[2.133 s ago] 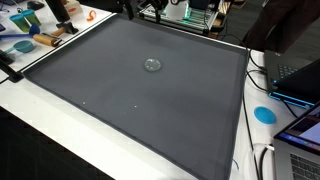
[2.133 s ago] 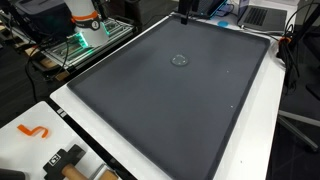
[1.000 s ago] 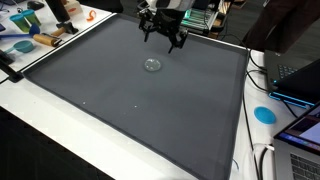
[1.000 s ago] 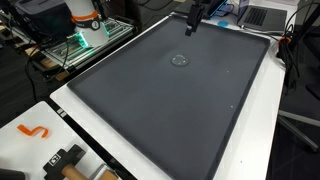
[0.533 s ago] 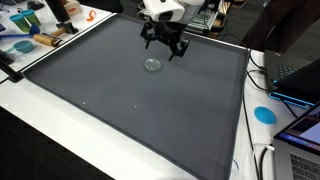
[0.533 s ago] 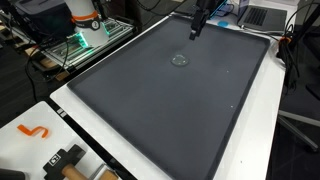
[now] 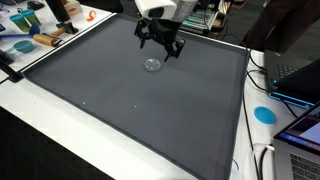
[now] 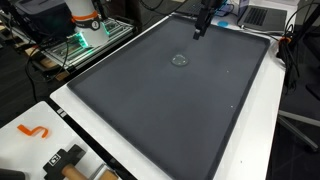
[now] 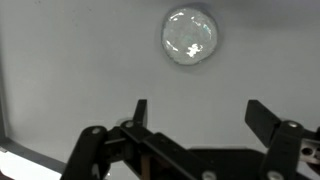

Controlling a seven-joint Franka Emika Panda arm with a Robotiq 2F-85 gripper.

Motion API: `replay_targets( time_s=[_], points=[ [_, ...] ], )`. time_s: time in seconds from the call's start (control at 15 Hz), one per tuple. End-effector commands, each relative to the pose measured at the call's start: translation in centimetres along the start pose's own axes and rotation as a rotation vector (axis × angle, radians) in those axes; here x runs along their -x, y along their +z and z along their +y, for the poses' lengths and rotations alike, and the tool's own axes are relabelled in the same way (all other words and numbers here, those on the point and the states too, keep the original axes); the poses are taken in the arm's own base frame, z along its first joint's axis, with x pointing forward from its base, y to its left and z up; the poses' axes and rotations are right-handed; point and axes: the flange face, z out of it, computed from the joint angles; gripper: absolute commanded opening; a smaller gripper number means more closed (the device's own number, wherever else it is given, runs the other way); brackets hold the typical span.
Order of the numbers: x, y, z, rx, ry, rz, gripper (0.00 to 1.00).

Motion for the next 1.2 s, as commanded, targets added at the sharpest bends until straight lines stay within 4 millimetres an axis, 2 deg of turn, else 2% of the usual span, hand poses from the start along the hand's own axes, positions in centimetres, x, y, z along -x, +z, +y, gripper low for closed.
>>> replay_targets(
  time_s=[0.0,0.13,0.4,0.73,1.13],
  points=[
    [-0.8,-0.1,1.1,-0.057,0.024,-0.041,1.0],
    [-1.2,-0.3,2.2,-0.118,0.041,-0.054,1.0],
    [-2.2,-0.5,5.4,-0.275,0.083,-0.077,1.0],
    [-2.9,1.0,10.8,-0.414,0.162,-0.084,1.0],
    [-2.9,3.2,15.5,-0.546,0.207,-0.022,1.0]
  ],
)
